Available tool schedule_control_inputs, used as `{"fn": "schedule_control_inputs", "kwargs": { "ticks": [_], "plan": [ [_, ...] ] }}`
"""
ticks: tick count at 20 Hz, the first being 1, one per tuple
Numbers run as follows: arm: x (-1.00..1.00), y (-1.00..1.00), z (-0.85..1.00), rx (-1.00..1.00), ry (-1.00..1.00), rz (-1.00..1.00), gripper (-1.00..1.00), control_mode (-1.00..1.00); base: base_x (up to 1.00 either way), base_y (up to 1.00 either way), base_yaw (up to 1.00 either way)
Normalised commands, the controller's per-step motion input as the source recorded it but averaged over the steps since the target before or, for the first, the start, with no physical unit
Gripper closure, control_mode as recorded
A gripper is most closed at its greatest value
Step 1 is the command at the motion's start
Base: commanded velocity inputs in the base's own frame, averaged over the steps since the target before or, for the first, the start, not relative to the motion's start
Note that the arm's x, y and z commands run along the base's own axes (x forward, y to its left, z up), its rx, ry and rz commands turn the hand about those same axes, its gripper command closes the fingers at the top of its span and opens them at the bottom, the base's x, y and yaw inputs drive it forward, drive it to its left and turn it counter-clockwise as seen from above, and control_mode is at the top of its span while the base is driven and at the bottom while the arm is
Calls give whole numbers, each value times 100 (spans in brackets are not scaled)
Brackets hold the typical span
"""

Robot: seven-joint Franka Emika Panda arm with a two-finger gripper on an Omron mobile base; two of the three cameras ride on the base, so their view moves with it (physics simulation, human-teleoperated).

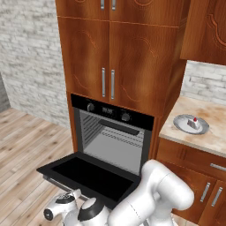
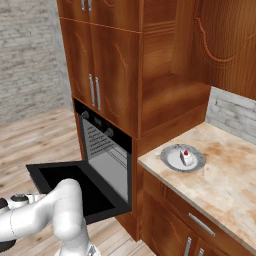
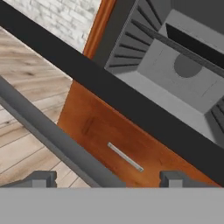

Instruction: Take the baked cake out of the oven and place it on the plate for cooling. Then close the oven door.

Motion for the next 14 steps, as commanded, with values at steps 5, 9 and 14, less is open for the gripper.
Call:
{"fn": "schedule_control_inputs", "kwargs": {
  "ticks": [5,9,14],
  "plan": [
    [64,-34,-11,-21,-17,-1,-100,-100,0,0,0],
    [66,-36,-8,-20,-19,0,-100,-100,0,0,0],
    [65,-36,-7,-22,-20,0,-100,-100,0,0,0]
  ]
}}
